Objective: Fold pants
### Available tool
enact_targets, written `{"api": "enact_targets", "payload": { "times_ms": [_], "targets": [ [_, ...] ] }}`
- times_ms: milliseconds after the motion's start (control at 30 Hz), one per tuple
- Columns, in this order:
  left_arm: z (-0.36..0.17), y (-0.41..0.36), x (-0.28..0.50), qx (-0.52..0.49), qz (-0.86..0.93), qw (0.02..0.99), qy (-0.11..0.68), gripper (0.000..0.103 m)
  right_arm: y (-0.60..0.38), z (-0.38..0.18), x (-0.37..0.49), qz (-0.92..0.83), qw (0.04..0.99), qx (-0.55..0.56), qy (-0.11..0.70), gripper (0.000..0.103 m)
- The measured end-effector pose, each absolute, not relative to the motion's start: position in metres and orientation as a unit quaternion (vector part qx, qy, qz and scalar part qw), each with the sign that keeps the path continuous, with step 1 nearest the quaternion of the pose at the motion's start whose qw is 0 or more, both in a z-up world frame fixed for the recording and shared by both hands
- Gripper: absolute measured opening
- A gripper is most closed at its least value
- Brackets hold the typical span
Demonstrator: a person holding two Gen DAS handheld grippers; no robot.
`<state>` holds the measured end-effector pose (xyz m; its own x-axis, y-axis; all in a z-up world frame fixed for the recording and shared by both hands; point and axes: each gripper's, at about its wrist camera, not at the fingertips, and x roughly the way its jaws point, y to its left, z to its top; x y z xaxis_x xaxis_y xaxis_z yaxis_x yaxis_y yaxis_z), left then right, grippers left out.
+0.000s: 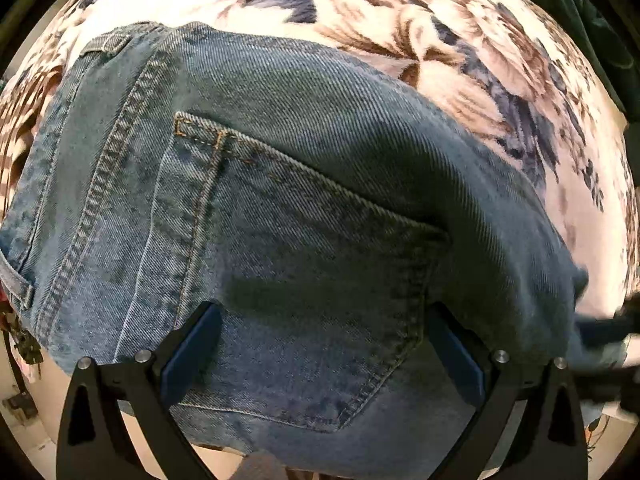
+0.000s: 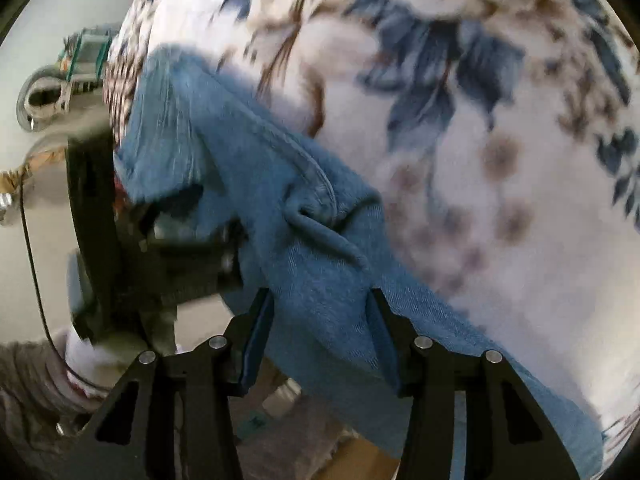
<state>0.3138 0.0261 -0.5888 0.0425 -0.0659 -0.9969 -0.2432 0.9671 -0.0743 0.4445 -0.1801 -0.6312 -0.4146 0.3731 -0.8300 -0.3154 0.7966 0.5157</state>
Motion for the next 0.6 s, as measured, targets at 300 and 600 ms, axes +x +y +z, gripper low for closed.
{"api": "enact_targets", "payload": {
  "times_ms": [300, 600],
  "targets": [
    [-0.589, 0.022, 0.307, -0.109, 0.059, 0.714, 0.689, 0.103, -0.161, -0.657, 0.474, 0.301, 0.573, 0.064, 0.759, 0.024],
    [-0.587, 0.020, 0.305, -0.104, 0.053, 0.718, 0.686, 0.103, -0.187, -0.614, 0.487, 0.222, 0.663, 0.118, 0.705, 0.008]
  ]
}}
